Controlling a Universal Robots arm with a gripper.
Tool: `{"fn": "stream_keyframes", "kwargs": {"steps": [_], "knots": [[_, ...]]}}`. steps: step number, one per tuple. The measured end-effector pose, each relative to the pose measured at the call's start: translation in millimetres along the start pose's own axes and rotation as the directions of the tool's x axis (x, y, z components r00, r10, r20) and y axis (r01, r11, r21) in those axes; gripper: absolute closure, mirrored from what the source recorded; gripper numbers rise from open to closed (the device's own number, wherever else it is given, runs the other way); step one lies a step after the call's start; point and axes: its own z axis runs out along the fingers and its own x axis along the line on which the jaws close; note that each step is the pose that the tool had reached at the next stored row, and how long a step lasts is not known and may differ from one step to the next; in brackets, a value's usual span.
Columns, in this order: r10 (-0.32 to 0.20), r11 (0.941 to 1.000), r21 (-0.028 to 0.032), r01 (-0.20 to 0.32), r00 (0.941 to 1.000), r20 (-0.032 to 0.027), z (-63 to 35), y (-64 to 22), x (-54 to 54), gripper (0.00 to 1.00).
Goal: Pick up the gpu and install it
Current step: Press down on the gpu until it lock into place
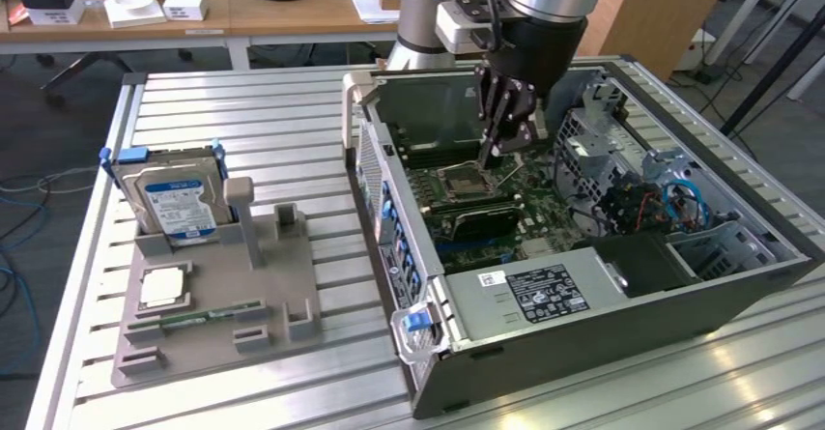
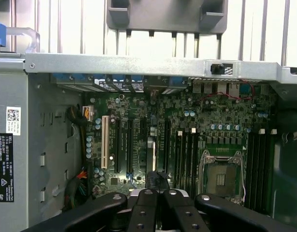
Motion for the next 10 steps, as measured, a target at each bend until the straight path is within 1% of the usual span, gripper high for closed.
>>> {"fn": "stream_keyframes", "kwargs": {"steps": [7,10], "knots": [[0.0,1.0,0.0,0.0,1.0,0.0001,12.5,-0.2,0.1,0.9],[0.0,1.0,0.0,0.0,1.0,0.0001,13.8,-0.2,0.1,0.9]]}}
